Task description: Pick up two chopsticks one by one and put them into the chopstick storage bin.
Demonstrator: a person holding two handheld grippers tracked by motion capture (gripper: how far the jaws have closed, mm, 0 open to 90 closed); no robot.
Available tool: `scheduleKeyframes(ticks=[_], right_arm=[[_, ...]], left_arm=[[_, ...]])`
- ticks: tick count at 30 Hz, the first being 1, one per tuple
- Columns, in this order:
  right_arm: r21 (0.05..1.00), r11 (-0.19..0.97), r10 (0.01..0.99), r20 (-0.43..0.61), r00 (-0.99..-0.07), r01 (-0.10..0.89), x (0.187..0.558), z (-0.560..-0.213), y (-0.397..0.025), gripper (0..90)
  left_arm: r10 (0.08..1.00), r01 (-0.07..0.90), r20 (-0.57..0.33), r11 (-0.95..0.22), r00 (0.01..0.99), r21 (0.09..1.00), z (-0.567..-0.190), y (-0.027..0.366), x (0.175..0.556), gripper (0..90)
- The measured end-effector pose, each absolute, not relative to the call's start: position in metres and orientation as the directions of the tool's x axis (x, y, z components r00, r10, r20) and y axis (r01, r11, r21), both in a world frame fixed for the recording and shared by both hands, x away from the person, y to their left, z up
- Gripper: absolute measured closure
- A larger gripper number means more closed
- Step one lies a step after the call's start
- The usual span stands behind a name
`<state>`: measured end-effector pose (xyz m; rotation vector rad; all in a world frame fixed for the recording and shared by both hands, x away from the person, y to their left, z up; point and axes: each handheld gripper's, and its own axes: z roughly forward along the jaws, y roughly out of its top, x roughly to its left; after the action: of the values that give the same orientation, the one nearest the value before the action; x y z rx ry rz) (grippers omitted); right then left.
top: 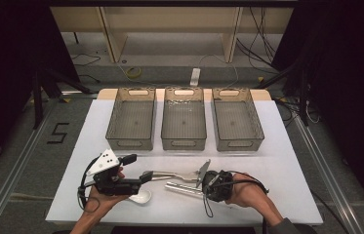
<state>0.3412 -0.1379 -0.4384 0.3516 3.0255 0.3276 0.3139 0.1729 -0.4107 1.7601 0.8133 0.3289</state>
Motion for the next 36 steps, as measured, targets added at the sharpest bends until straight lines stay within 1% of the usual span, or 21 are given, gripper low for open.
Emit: scheduleKeyframes(ticks=[4,10,14,15,19,20,21,23,24,29,30,33,36], right_arm=[[0.246,0.947,0.227,-0.061,-0.972,0.206,0.341,-0.432,-0.140,87.3],[0.291,0.930,0.250,-0.048,-0.967,0.226,0.340,-0.421,-0.144,87.3],[0.298,0.932,0.233,-0.054,-0.971,0.207,0.339,-0.416,-0.144,87.3],[0.312,0.927,0.237,-0.052,-0.970,0.209,0.338,-0.415,-0.144,87.3],[0.316,0.925,0.237,-0.052,-0.970,0.209,0.336,-0.413,-0.141,87.2],[0.306,0.933,0.214,-0.048,-0.976,0.189,0.336,-0.412,-0.140,87.3],[0.324,0.927,0.216,-0.056,-0.975,0.187,0.334,-0.411,-0.138,87.2],[0.317,0.932,0.202,-0.057,-0.978,0.174,0.334,-0.410,-0.137,87.3],[0.326,0.928,0.211,-0.061,-0.976,0.181,0.332,-0.409,-0.135,87.2],[0.324,0.933,0.186,-0.065,-0.980,0.156,0.331,-0.405,-0.131,87.2],[0.326,0.935,0.168,-0.069,-0.983,0.137,0.330,-0.404,-0.130,87.2],[0.326,0.937,0.155,-0.070,-0.985,0.124,0.328,-0.402,-0.127,87.2],[0.341,0.934,0.133,-0.063,-0.989,0.105,0.328,-0.402,-0.126,87.2]], left_arm=[[0.653,0.370,-0.175,-0.174,0.737,0.913,-0.412,0.170,0.315,15.6],[0.621,0.378,-0.160,-0.236,0.767,0.895,-0.416,0.162,0.316,15.6],[0.586,0.380,-0.132,-0.324,0.799,0.866,-0.420,0.151,0.318,15.6],[0.575,0.381,-0.127,-0.346,0.808,0.857,-0.422,0.147,0.319,15.6],[0.528,0.347,-0.074,-0.440,0.846,0.828,-0.427,0.132,0.319,15.7],[0.518,0.343,-0.067,-0.459,0.853,0.820,-0.429,0.128,0.319,15.7],[0.507,0.340,-0.062,-0.477,0.860,0.811,-0.431,0.125,0.319,15.8],[0.490,0.329,-0.044,-0.513,0.871,0.792,-0.435,0.117,0.320,15.8],[0.476,0.319,-0.033,-0.536,0.879,0.782,-0.436,0.114,0.320,15.8],[0.434,0.282,0.007,-0.596,0.901,0.752,-0.440,0.103,0.320,16.9],[0.429,0.278,0.010,-0.604,0.903,0.747,-0.441,0.102,0.321,18.3],[0.400,0.260,0.020,-0.633,0.916,0.729,-0.443,0.097,0.320,23.3],[0.374,0.227,0.052,-0.662,0.926,0.714,-0.443,0.095,0.319,32.6]])
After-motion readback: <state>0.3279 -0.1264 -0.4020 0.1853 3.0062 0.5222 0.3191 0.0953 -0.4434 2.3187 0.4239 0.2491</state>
